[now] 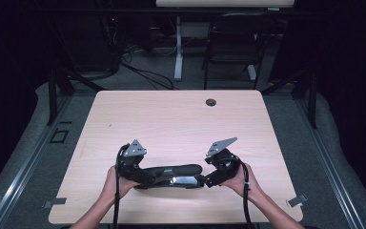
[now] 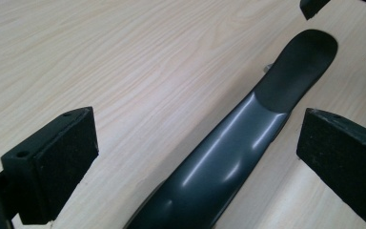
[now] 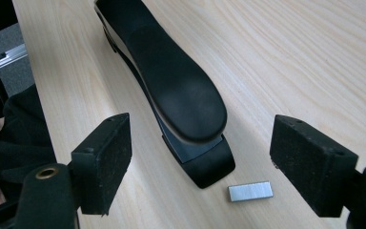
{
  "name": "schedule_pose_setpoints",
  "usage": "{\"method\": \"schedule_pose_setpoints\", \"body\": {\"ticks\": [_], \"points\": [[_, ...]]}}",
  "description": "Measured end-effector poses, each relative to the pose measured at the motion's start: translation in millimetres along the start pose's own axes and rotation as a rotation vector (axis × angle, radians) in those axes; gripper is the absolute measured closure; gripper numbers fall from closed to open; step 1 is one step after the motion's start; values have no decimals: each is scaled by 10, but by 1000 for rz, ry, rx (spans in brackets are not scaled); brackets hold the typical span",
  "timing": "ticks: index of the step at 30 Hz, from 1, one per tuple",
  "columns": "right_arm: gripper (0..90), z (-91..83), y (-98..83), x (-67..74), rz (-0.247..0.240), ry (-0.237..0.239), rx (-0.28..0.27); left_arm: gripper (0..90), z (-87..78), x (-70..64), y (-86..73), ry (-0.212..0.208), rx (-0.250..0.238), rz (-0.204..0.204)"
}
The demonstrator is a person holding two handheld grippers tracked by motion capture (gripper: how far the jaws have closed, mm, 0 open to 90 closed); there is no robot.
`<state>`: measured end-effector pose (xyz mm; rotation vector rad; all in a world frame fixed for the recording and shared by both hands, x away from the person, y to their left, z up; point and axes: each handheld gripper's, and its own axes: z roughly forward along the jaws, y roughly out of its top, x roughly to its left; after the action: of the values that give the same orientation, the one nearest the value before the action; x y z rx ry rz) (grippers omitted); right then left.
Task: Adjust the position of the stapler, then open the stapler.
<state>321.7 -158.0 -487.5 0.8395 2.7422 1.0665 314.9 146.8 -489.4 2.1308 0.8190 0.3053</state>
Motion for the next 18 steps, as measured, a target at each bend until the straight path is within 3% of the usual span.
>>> {"method": "schedule_pose_setpoints", "body": {"ticks": [6, 9, 13, 14, 18], "points": [[240, -61, -121, 73, 22, -24, -14, 7, 12, -119, 17, 4, -23, -6], [287, -78, -169, 98, 28, -59, -15, 31, 19, -176, 18, 14, -34, 2], [385, -73, -212, 82, 63, -112, -11, 142, 2, -295, 14, 25, -54, 24], [445, -63, -221, 75, 67, -125, -13, 158, -5, -330, 11, 25, -65, 26], [582, -21, -226, 58, 55, -104, 2, 230, 3, -457, -6, 16, -66, 38]]}}
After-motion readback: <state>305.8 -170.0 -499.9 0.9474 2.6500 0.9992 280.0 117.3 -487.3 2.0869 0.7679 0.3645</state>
